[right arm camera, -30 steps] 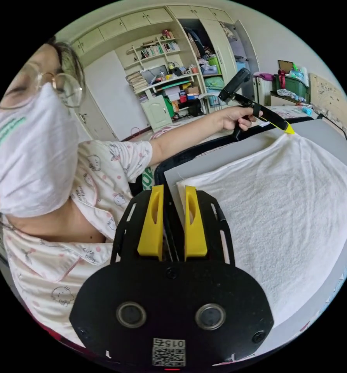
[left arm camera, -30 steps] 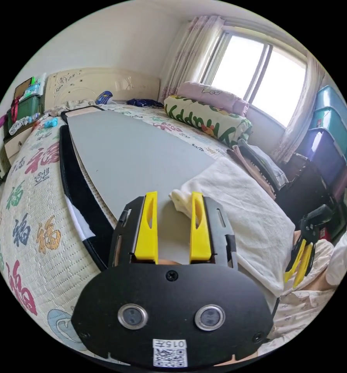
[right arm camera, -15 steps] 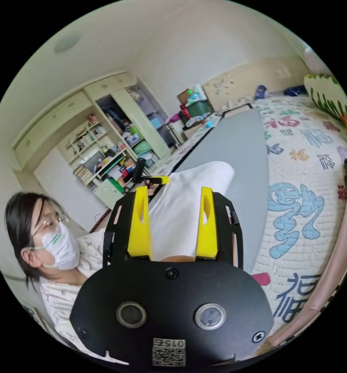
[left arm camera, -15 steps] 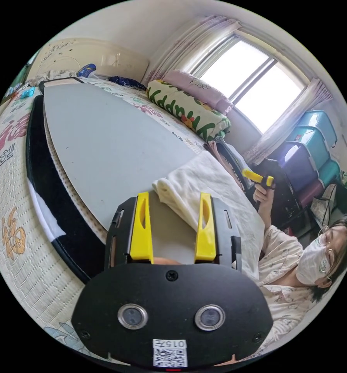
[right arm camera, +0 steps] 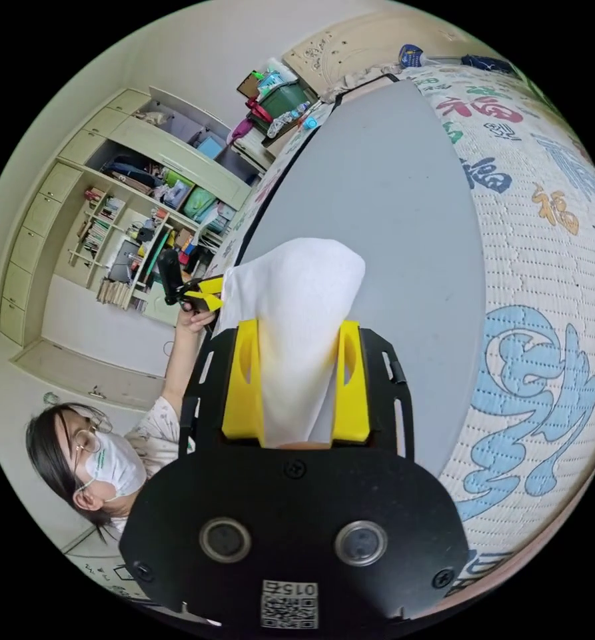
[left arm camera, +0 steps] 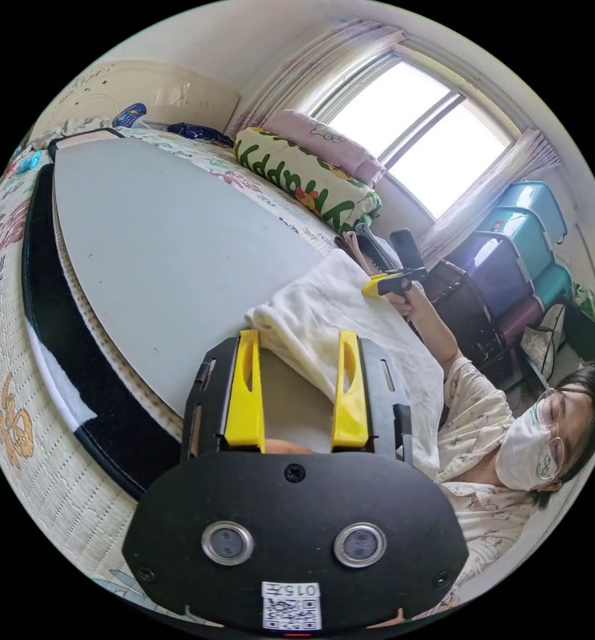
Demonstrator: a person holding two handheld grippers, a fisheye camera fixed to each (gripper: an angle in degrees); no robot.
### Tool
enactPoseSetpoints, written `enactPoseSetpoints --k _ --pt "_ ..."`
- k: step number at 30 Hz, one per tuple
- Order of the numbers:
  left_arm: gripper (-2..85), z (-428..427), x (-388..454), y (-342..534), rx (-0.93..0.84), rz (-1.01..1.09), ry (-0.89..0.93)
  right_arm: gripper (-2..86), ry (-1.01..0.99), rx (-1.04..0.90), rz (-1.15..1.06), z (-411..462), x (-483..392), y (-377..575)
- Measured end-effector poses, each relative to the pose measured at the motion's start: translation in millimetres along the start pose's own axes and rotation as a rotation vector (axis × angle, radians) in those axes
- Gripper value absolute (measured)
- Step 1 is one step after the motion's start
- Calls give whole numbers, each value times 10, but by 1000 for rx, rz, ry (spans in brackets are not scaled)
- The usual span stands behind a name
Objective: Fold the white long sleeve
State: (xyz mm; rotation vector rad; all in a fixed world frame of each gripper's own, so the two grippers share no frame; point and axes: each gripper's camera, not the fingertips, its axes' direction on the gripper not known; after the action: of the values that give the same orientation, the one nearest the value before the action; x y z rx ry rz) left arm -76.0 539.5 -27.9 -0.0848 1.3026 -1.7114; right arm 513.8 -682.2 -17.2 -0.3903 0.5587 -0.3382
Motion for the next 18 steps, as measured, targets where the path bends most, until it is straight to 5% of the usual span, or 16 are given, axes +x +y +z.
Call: enactPoseSetpoints --k 12,18 --pt "84 -894 741 -2155 47 -16 3 113 62 -8 -105 555 -631 -468" --pt "71 -2201 2644 -2960 264 208 -25 108 119 164 -321 -35 -1909 79"
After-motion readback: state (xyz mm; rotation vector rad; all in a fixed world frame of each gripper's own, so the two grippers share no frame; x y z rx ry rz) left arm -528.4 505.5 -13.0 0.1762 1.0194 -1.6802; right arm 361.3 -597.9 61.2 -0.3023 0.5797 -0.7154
